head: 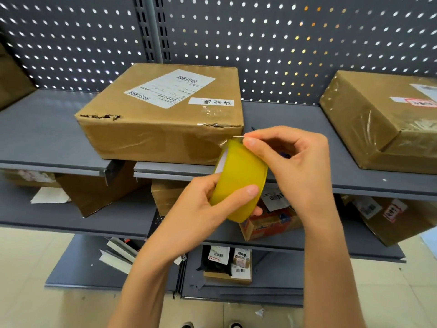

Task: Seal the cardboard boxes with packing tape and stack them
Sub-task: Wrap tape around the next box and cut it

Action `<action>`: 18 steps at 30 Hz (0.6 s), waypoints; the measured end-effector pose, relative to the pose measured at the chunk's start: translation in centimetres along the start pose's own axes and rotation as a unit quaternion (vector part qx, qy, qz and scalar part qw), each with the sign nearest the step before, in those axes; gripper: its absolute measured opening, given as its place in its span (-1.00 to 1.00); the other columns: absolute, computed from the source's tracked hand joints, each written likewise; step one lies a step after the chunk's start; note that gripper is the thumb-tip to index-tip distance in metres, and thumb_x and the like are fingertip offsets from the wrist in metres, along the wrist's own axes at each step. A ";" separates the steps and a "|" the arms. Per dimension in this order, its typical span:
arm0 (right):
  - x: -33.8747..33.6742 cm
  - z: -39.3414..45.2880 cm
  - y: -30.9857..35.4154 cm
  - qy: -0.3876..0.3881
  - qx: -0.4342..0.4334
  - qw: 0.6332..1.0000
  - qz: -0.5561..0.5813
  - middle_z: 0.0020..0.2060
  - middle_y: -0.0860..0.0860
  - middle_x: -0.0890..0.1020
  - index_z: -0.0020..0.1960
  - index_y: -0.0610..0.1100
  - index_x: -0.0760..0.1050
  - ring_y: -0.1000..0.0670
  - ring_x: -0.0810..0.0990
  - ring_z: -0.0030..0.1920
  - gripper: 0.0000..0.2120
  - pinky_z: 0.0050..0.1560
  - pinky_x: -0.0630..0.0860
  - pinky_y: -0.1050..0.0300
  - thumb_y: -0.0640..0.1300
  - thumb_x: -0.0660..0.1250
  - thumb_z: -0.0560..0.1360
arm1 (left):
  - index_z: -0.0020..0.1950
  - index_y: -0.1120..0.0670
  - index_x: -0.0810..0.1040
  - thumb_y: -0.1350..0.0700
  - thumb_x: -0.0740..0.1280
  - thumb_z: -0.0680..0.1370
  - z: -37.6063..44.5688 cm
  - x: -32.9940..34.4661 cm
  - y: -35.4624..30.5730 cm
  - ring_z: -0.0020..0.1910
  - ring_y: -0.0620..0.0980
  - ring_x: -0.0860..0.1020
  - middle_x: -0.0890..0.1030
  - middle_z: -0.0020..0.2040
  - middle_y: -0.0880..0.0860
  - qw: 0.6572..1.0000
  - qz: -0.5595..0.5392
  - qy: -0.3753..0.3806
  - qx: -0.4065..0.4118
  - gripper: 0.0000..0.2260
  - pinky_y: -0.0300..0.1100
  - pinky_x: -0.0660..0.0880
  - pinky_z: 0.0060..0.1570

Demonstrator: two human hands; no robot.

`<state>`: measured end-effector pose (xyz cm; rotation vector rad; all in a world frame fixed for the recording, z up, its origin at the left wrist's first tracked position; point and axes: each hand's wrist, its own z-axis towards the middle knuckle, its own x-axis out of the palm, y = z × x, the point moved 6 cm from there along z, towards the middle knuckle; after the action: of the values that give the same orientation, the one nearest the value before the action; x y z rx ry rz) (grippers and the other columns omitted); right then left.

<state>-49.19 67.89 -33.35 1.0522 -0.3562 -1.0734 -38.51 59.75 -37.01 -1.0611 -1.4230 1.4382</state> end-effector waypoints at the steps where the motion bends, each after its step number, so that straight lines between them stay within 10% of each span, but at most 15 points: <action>1: 0.1 0.0 -0.1 -0.010 -0.002 1.000 -0.010 -0.22 0.12 0.69 -0.14 -0.05 0.66 0.12 0.65 -0.13 -0.91 -0.11 0.53 0.25 -0.23 0.44 0.46 | -0.15 0.07 0.56 0.00 0.32 0.43 0.0 0.0 -0.1 -0.24 -0.04 0.68 0.70 -0.27 0.07 1.000 -0.008 -0.016 0.001 -0.85 -0.33 0.54 -0.25; 8: -0.1 0.7 1.8 -0.094 -0.086 0.991 -0.036 -0.20 0.12 0.67 -0.11 -0.06 0.64 0.15 0.64 -0.13 -0.92 -0.06 0.51 0.28 -0.22 0.44 0.45 | -0.21 0.21 0.55 -0.09 0.30 0.39 -0.4 0.9 -0.7 -0.49 -0.01 0.60 0.64 -0.42 0.16 0.990 -0.092 -0.092 -0.049 -0.66 -0.21 0.57 -0.44; 18: 0.9 4.7 2.6 -0.042 -0.106 0.992 -0.053 -0.22 0.10 0.68 -0.08 -0.12 0.67 0.15 0.65 -0.16 -0.92 -0.09 0.53 0.28 -0.15 0.45 0.44 | -0.03 0.12 0.57 0.10 0.43 0.40 -1.7 0.0 -2.1 -0.17 -0.06 0.69 0.72 -0.17 0.04 0.995 -0.101 -0.018 0.004 -0.81 -0.28 0.58 -0.22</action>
<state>-50.62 64.92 -29.10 0.8467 -0.2495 -1.2240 -36.94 60.30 -34.93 -0.8635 -1.5034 1.3224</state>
